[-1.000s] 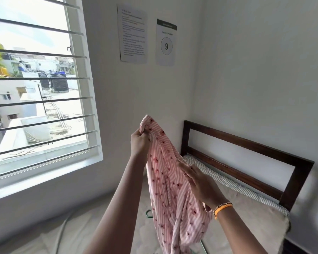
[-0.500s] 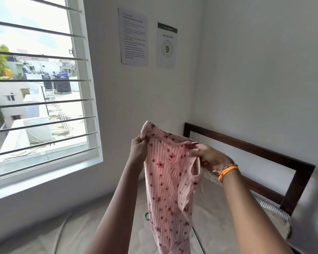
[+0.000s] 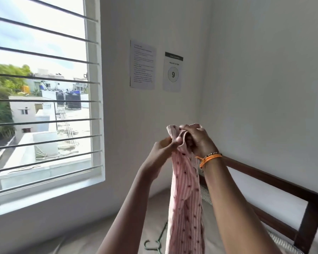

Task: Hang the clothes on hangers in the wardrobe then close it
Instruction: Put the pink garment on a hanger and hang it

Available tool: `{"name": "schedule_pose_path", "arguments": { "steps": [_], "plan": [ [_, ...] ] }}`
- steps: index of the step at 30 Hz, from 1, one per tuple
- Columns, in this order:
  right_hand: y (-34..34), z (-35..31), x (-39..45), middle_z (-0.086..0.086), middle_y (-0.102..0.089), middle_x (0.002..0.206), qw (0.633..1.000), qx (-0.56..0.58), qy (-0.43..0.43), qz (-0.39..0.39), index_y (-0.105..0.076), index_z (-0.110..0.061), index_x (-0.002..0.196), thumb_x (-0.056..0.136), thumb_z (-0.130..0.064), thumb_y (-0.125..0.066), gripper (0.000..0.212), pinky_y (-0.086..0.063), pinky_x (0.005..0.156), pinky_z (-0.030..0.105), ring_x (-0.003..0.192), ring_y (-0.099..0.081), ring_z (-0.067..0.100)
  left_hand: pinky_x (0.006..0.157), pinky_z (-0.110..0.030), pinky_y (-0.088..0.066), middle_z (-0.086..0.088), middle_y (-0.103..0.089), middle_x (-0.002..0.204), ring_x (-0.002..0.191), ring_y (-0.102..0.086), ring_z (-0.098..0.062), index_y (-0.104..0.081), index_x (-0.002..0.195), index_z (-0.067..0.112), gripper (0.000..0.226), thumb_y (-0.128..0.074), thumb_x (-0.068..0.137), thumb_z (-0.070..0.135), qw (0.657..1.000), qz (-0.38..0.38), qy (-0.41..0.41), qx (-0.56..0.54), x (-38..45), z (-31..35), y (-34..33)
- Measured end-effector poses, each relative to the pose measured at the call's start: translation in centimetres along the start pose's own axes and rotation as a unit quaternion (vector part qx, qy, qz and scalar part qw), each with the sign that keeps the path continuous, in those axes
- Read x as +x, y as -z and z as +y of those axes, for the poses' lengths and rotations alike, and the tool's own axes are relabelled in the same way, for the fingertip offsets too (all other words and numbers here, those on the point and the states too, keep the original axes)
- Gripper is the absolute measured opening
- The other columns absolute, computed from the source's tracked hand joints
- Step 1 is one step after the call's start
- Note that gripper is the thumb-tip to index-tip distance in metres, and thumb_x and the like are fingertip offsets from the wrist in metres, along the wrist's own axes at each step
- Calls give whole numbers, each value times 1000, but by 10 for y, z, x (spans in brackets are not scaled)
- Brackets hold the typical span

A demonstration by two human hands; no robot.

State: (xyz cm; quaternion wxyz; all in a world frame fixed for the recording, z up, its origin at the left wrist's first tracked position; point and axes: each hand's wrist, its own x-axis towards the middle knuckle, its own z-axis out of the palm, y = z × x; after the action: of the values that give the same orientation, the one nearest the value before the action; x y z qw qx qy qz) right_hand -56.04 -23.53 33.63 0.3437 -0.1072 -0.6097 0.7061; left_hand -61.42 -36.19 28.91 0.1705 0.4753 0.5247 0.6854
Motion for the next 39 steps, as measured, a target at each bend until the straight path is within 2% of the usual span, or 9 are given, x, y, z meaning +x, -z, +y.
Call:
{"name": "schedule_pose_path", "arguments": {
  "steps": [5, 8, 10, 13, 17, 20, 24, 33, 39],
  "plan": [
    [-18, -29, -4, 15, -53, 58, 997, -66, 16, -31, -51, -5, 77, 86, -24, -67, 27, -35, 33, 17, 33, -47, 11, 88, -51, -52, -17, -68, 101, 96, -65, -32, -58, 106, 6, 59, -77, 56, 31, 988, 123, -65, 68, 22, 15, -4],
    [-2, -40, -5, 30, -60, 109, 985, -138, 72, -67, -50, -11, 125, 87, -44, -61, 51, -56, 79, 44, 87, -67, 35, 67, -35, -48, -2, -66, 76, 70, -58, -16, -66, 88, 5, 21, -63, 71, 18, 977, 177, -96, 74, 29, 26, -2],
    [16, -40, -11, 34, -60, 106, 965, -211, 154, -33, -47, -24, 134, 86, -44, -63, 54, -51, 89, 52, 95, -60, 46, 63, -26, -49, 7, -68, 71, 67, -60, -8, -70, 81, 12, 17, -60, 81, -2, 980, 168, -104, 10, 28, 37, -4],
    [35, -18, -21, 8, -64, 86, 953, -162, 235, 103, -41, -28, 130, 74, -31, -78, 68, -48, 88, 42, 86, -62, 24, 61, -21, -48, 10, -65, 63, 61, -59, -3, -68, 76, 13, 28, -56, 86, -9, 979, 173, -95, -46, 30, 46, -3],
    [41, 10, -29, 18, -46, 135, 976, -180, 61, 106, -20, -20, 143, 67, -31, -84, 101, -39, 104, 49, 122, -49, 30, 59, -20, -50, 3, -67, 65, 60, -61, -8, -66, 80, 7, 22, -53, 89, -8, 985, 135, -78, -79, 32, 54, -7],
    [47, 18, -32, 17, -64, 117, 992, -108, 17, -58, -47, 2, 132, 76, -5, -73, 61, -48, 97, 42, 107, -62, 28, 66, -25, -52, -5, -67, 74, 66, -62, -14, -66, 86, 2, 14, -55, 88, -7, 989, 104, -78, -66, 33, 55, -4],
    [54, -6, -25, 8, -73, 95, 996, 4, 45, -75, -68, -7, 103, 76, -2, -66, 27, -57, 73, 31, 84, -69, 20, 65, -21, -53, 3, -69, 69, 65, -63, -7, -68, 83, 7, 17, -62, 82, -9, 991, 105, -70, -38, 38, 61, 14],
    [46, -88, 2, 19, -67, 107, 942, -167, 289, 44, -63, -2, 108, 70, -25, -67, 45, -48, 84, 38, 94, -60, 23, 54, -26, -35, 4, -52, 52, 54, -43, -14, -65, 70, 1, 14, -61, 79, -10, 970, 141, -70, 184, 61, 87, 55],
    [68, -54, 4, 11, -45, 64, 907, -369, 170, 113, -54, -7, 70, 87, -40, -61, 38, -26, 59, 30, 63, -42, 19, 48, -20, -30, 9, -53, 42, 45, -42, -5, -60, 50, 17, 38, -63, 88, 14, 973, 139, 39, 182, 42, 66, 55]
  ]
}}
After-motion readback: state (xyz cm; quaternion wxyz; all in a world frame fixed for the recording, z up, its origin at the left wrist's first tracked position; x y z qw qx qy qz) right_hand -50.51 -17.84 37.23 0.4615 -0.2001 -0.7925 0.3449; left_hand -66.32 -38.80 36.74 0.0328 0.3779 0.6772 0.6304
